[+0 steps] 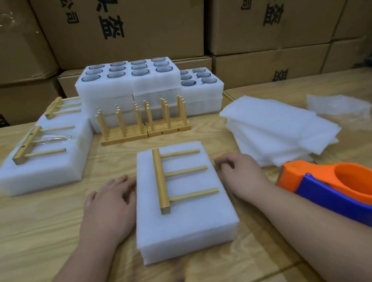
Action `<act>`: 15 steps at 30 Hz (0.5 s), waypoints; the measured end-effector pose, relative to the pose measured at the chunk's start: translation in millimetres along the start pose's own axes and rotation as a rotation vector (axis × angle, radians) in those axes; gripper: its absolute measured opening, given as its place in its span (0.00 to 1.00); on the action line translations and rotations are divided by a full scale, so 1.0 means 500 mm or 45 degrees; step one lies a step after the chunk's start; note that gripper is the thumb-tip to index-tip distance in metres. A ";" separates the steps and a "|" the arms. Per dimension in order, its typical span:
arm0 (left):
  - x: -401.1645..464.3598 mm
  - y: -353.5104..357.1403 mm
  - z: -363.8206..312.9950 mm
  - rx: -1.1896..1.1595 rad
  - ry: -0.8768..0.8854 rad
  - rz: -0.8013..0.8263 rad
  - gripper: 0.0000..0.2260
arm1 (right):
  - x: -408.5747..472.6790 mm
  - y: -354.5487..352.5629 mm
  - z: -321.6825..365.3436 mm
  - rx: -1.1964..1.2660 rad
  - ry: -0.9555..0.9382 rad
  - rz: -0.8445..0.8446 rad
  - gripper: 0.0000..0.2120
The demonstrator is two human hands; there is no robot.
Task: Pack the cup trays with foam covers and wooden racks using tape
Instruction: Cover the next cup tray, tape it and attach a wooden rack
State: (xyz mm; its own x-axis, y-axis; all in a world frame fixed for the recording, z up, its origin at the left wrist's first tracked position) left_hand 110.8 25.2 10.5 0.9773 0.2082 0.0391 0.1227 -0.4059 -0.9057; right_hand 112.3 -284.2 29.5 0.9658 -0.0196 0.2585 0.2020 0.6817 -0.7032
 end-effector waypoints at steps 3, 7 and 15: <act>-0.001 -0.003 -0.002 0.023 0.004 -0.006 0.18 | -0.036 -0.039 0.034 0.315 -0.015 -0.044 0.12; 0.000 -0.003 -0.004 0.032 0.011 0.004 0.18 | -0.104 -0.131 0.089 0.267 -0.207 0.014 0.06; 0.001 -0.004 0.004 -0.030 -0.016 -0.010 0.17 | -0.180 -0.331 -0.006 -0.720 0.081 0.112 0.20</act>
State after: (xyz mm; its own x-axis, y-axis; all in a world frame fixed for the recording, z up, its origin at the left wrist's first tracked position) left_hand 110.8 27.7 11.7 0.9740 0.2228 0.0408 0.1348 -0.4250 -0.8951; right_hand -7.6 -397.7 120.6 0.9872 -0.0363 0.1552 0.1593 0.1861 -0.9695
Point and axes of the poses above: each hand's wrist, its own x-axis towards the middle knuckle, its own y-axis out of the palm, z = x × y, the point moved 10 cm from there along x, towards the middle knuckle, and after that the axes turned 12 degrees about -y, right-handed, at the moved point
